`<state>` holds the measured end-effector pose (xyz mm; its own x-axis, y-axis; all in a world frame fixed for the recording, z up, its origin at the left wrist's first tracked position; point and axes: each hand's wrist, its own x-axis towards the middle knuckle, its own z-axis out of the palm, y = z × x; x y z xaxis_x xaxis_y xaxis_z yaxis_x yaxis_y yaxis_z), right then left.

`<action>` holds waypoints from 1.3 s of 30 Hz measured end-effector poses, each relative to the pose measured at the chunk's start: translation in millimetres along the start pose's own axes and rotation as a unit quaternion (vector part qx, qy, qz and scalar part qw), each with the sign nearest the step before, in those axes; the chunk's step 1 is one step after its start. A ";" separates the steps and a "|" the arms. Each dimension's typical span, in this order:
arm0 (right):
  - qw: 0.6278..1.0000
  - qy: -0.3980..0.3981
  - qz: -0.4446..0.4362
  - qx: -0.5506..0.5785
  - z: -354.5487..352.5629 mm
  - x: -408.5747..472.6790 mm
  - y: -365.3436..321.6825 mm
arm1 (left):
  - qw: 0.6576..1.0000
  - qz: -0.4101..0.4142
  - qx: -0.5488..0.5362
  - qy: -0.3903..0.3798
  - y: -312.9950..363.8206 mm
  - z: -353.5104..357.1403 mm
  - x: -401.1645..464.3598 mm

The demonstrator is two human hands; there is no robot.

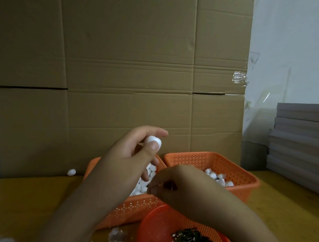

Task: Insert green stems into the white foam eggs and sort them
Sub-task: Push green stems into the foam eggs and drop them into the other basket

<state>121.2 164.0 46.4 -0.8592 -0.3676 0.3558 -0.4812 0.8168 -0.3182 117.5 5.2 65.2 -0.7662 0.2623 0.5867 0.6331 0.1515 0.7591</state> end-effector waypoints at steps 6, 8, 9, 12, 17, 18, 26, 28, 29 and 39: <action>0.959 0.236 0.000 0.157 -11.0 1.8 -2.4 | 0.991 0.033 0.108 0.076 -8.6 -2.5 3.2; 0.939 0.272 -0.005 0.212 -14.2 1.1 -3.4 | 0.990 0.048 0.108 0.082 -7.7 -2.1 3.3; 0.929 0.288 -0.011 0.233 -15.5 0.3 -4.3 | 0.991 0.053 0.095 0.078 -7.5 -1.0 3.3; 0.906 0.320 -0.026 0.275 -18.9 -1.7 -6.8 | 0.996 0.057 0.023 0.058 -2.3 2.3 1.8; 0.880 0.318 -0.029 0.351 -21.5 -2.8 -6.2 | 0.997 0.023 -0.074 0.016 1.3 -1.7 1.7; 0.878 0.318 -0.028 0.357 -21.5 -2.8 -6.3 | 0.996 0.025 -0.087 0.020 0.3 -2.3 2.2; 0.874 0.305 -0.035 0.376 -20.7 -3.3 -8.9 | 0.987 0.074 -0.141 0.018 2.5 -1.5 2.5; 0.876 0.302 -0.038 0.373 -20.2 -3.0 -9.5 | 0.987 0.071 -0.138 0.029 2.8 -1.0 2.7; 0.877 0.302 -0.039 0.372 -19.8 -2.8 -9.8 | 0.987 0.070 -0.143 0.036 2.6 -0.5 2.9; 0.871 0.299 -0.035 0.389 -17.7 -2.6 -12.8 | 0.989 0.082 -0.071 0.104 7.9 0.1 1.0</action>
<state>132.7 162.4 65.1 -0.6911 0.0830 0.7180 -0.7005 0.1674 -0.6937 121.7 6.7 71.7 -0.6701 0.0679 0.7391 0.7400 -0.0168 0.6724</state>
